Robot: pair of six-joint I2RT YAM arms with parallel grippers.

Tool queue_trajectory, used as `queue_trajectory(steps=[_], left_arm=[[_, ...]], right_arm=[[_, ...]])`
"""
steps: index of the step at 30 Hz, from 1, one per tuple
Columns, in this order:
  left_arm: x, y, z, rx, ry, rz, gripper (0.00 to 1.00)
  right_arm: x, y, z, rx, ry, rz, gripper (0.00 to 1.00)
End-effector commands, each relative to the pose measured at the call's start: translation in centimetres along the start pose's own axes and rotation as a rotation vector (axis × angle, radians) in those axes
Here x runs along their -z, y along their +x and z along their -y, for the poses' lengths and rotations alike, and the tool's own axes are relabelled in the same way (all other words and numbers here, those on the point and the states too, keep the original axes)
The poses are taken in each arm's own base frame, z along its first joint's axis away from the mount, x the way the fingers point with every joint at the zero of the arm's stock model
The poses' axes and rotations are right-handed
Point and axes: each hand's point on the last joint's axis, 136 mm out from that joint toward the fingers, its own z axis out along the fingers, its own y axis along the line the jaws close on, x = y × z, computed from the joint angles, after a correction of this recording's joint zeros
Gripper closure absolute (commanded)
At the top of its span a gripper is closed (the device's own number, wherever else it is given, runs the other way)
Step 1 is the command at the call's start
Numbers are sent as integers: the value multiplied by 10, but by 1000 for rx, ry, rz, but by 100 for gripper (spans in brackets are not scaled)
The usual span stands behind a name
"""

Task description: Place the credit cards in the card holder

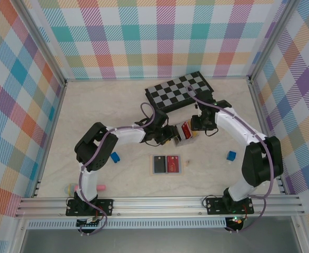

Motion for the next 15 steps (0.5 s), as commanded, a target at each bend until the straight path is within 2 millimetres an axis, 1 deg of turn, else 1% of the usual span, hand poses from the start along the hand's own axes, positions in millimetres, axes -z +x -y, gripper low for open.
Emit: queue_trajectory(steps=[1,7,15], left_arm=[[-12,11,-44,10,-156,-50,52],[-13,11,-44,1,-161,-55,51],[-12,10,-41,-3,-155,-51,51]], right_arm=[[-2,-11,0,53,19,-10,52],[-17,-22,-4,72,32,-38,51],[-37,-21,-4,91,64,-82,49]])
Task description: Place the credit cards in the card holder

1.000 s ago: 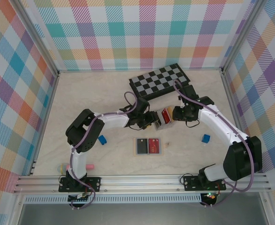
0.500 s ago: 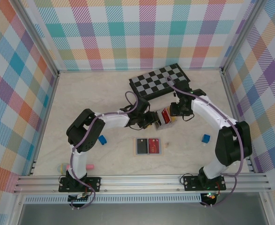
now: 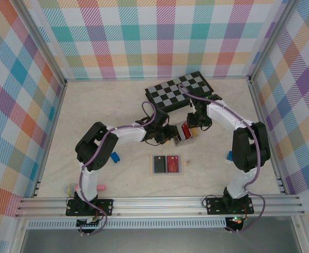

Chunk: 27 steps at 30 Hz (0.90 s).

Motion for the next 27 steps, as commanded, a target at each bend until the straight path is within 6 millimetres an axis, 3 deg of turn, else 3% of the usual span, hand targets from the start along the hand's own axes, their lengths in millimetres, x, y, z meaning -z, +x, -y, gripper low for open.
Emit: queue_trajectory(steps=[1,5,12,27], left_arm=[[-12,10,-41,22,-135,-42,51],[-13,11,-43,23,-139,-45,52],[-12,12,-44,18,-147,-45,52],[-14,12,-45,21,-148,-50,52]], right_arm=[[-3,-1,1,33,34,-18,49],[-4,-3,6,47,91,-12,49],[16,-12,7,77,140,59,52],[22,-12,7,94,146,75,68]])
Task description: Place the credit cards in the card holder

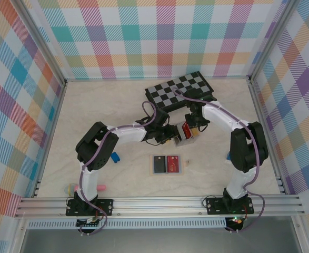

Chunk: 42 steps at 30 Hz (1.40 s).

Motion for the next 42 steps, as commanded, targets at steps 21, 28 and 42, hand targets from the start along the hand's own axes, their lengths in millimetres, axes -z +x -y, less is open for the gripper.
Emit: queue_trajectory(steps=[21,28,42], left_arm=[[-11,14,-47,16,-154,-52,52],[0,9,-29,-13,-107,-34,49],[88,3,25,-95,88,109,32]], right_arm=[[38,-10,3,8,-11,76,91],[65,-5,-14,-38,-161,105,96],[131,16,-41,-243,-573,188,98]])
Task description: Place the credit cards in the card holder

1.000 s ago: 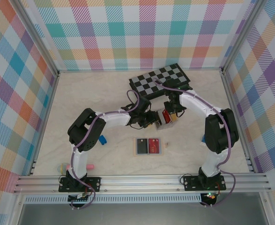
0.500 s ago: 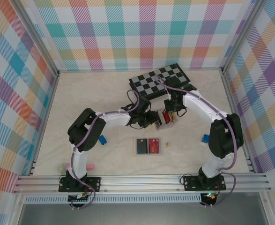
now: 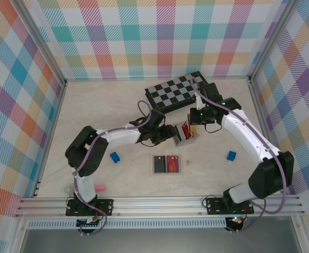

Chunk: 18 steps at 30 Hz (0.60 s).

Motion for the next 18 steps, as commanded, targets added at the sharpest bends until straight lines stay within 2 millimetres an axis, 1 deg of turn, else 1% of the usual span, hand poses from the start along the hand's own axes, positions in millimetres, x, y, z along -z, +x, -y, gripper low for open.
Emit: queue_trajectory(steps=[1,2,4,6,8,11,16,18], left_arm=[[47,-4,25,-49,101,71,30],[58,-2,29,-61,128,78,28],[73,6,38,-90,204,71,26],[82,16,48,-109,289,34,26],[88,27,60,-121,385,-18,26],[94,36,74,-127,503,-55,26],[100,40,90,-160,580,-86,30],[104,40,96,-175,608,-90,36]], right_arm=[[10,12,-25,-112,-206,-8,98],[13,15,-30,-138,-251,-5,98],[18,20,-38,-176,-336,-5,98],[22,25,-47,-208,-423,-8,98],[27,28,-57,-224,-512,-22,97],[30,32,-66,-240,-591,-43,97],[33,33,-73,-243,-673,-61,97],[33,33,-74,-246,-685,-70,97]])
